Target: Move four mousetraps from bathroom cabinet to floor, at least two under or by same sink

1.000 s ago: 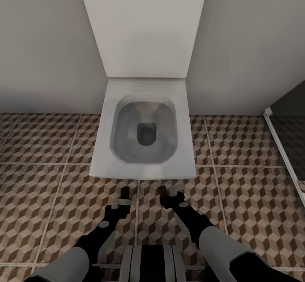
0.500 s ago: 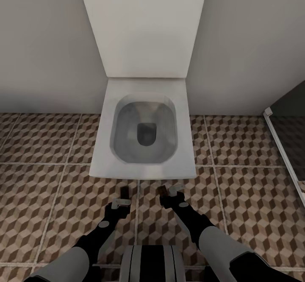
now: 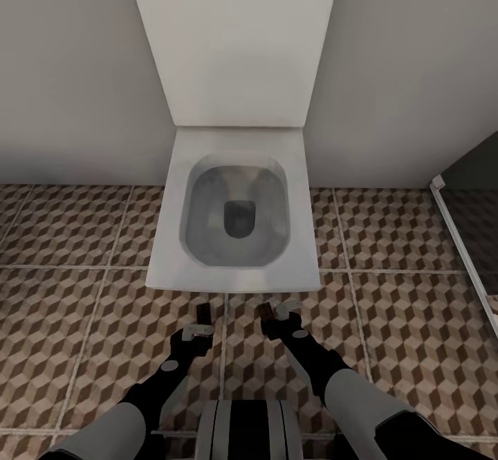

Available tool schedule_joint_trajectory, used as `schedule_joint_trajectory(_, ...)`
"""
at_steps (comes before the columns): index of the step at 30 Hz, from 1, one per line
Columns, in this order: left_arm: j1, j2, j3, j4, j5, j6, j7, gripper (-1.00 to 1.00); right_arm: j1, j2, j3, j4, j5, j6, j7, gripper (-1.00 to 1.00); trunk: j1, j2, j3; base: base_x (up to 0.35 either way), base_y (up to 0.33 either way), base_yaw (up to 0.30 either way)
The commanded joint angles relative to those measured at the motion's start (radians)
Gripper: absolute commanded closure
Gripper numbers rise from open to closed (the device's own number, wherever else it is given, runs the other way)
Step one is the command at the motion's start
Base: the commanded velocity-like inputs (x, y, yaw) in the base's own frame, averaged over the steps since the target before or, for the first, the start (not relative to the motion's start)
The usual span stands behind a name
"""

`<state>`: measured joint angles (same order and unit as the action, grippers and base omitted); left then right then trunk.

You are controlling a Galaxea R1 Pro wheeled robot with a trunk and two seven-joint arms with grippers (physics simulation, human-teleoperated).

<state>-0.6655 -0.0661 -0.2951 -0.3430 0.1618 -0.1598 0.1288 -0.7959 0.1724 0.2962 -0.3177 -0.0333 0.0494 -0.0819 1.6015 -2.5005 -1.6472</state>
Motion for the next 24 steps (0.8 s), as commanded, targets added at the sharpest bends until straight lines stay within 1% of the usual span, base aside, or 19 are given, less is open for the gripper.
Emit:
schedule_joint_trajectory(1,-0.001,0.0,-0.009,0.001,0.01,-0.004,0.006,-1.0,0.0,-0.001,0.008,-0.001,-0.004,0.005,-0.007,-1.0,0.0,0.0,0.0,0.0,0.0,0.0)
schedule_joint_trajectory(11,-0.001,0.002,-0.009,0.001,0.01,-0.004,0.005,-1.0,0.0,-0.001,0.008,-0.001,-0.004,0.002,-0.007,-1.0,0.0,0.0,0.0,0.0,0.0,0.0)
schedule_joint_trajectory(20,-0.002,0.002,-0.009,0.0,0.011,-0.004,0.003,-1.0,0.0,-0.001,0.008,-0.001,-0.004,-0.037,-0.007,-1.0,0.0,0.0,0.0,0.0,0.0,0.0)
schedule_joint_trajectory(24,-0.001,0.002,-0.009,0.0,0.011,-0.004,0.003,-1.0,0.0,-0.002,0.008,-0.001,-0.004,-0.043,-0.007,-1.0,0.0,0.0,0.0,0.0,0.0,0.0)
